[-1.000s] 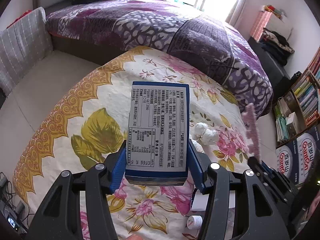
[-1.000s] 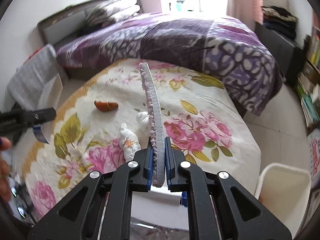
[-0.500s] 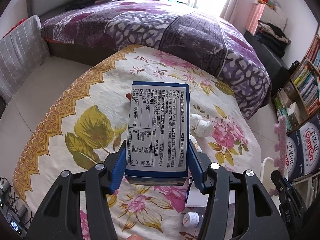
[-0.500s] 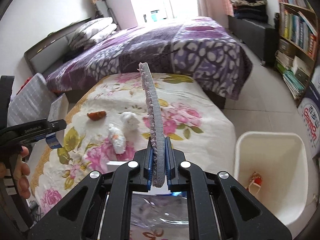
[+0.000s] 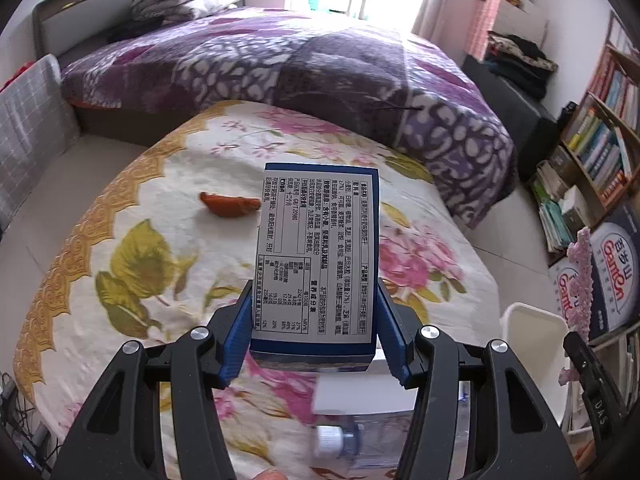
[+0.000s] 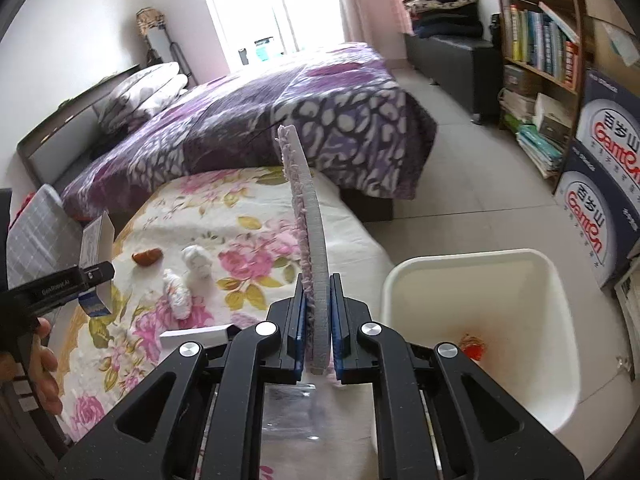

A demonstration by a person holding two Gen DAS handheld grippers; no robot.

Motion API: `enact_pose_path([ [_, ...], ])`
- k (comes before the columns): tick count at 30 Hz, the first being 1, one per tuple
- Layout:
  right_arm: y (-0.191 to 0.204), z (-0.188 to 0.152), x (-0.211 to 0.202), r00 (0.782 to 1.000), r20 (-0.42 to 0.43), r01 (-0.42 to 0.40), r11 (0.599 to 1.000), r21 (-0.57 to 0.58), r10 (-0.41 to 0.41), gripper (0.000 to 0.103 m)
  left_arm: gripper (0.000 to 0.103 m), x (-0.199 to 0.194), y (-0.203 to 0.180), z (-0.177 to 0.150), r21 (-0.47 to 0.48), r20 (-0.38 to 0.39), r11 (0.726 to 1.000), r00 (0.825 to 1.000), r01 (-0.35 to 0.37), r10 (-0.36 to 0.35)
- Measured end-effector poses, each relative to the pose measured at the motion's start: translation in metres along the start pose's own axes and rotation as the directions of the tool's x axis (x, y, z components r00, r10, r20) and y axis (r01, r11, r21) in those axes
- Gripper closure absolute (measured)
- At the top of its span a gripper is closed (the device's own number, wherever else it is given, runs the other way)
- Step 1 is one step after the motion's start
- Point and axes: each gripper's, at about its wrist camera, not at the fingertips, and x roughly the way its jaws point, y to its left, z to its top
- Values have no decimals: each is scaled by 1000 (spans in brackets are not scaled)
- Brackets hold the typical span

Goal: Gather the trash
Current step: 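Carry the box and pink-edged strip over the cream bin and open both tools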

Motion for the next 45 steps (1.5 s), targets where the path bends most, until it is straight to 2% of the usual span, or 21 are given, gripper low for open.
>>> enact_pose_path([
  [10,-47,3,-14,998,-7,67,993,96,-67,93,48,3,-52,-11,71,-8,996,998,56,-56],
  [16,-83,0,-18,994,-37,112,975,189,-107,92,48,4,-84,-18,111,-14,989,995,96,-95],
  [22,-114,-4,-27,987,-49,160,953,258,-153,87,48,6,-117,-29,164,-27,978,992,126,-124],
  [26,-130,-5,-35,984,-47,176,939,296,-170,74,48,7,-139,-38,203,-39,967,988,153,-148],
  [28,-138,-5,-39,983,-42,182,932,313,-178,70,48,7,-151,-43,223,-44,961,986,167,-161],
  [34,-159,-10,-53,973,-33,225,910,349,-227,49,48,8,-185,-59,282,-71,935,977,214,-202],
  [38,-175,-13,-63,960,-32,269,882,386,-279,23,48,9,-205,-71,318,-100,914,968,250,-230],
  [39,-180,-15,-66,955,-31,282,871,401,-295,19,48,10,-210,-74,325,-115,908,964,266,-242],
  [42,-195,-18,-72,953,-37,287,849,443,-302,12,48,13,-225,-84,345,-148,890,953,299,-263],
  [45,-211,-22,-77,951,-50,291,823,488,-306,11,47,15,-237,-93,364,-173,874,945,323,-277],
])
